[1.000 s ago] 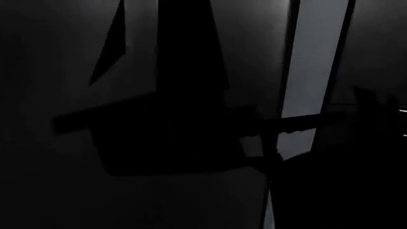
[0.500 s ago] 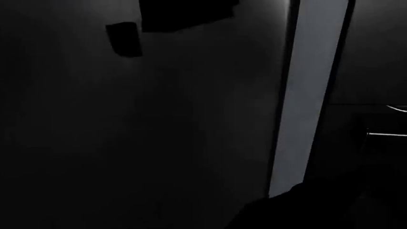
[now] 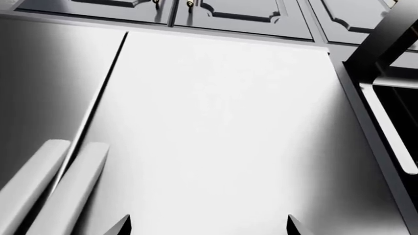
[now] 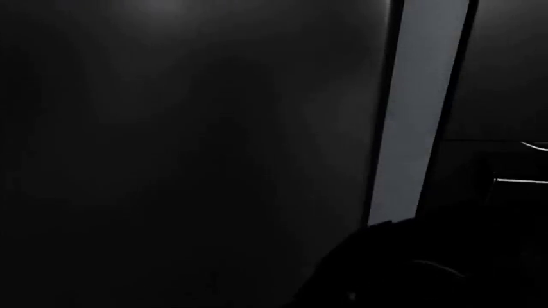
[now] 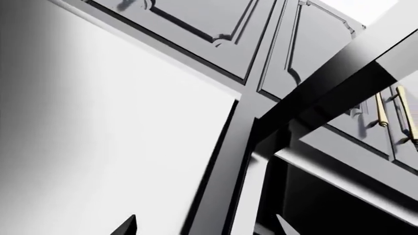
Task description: Close the microwave door
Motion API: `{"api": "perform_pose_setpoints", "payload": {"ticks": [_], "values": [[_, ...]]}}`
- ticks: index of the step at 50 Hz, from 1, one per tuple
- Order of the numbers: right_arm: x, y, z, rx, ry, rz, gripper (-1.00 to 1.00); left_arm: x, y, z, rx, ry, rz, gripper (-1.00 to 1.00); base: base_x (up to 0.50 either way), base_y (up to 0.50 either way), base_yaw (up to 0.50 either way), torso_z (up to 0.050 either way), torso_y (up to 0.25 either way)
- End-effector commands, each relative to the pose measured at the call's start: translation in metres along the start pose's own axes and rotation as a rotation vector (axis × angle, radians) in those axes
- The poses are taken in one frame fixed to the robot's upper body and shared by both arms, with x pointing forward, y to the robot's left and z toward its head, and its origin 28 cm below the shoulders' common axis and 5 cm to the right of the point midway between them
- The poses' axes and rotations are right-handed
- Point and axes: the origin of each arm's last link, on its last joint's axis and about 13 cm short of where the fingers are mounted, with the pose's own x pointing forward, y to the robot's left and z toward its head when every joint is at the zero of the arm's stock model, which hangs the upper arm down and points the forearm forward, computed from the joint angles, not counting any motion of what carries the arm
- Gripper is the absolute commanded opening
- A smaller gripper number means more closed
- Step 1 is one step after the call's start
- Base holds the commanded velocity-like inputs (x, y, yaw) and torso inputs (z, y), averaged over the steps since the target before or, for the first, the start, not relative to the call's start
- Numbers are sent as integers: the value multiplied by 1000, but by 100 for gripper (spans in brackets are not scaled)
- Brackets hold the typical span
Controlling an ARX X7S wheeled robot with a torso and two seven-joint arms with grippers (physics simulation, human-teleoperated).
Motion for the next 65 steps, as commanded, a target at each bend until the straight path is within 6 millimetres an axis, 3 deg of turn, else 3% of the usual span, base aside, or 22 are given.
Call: {"api": "perform_pose_setpoints", "payload": {"ticks": [1,25,48,65], "values": [[20,-7,-3,6,30,-25,100,5,-2,0,-2,-3,-1,100,0,0,0,0,0],[42,-18,-22,-7,127,-72,100,7,-3,0,5,-7,5,100,0,0,0,0,0],[63,-26,-23,2,146,-76,100,4,-1,0,6,-13,11,100,0,0,0,0,0],[79,-31,-39,41,170,-145,100,3,-1,0,6,-8,6,100,0,0,0,0,0]]}}
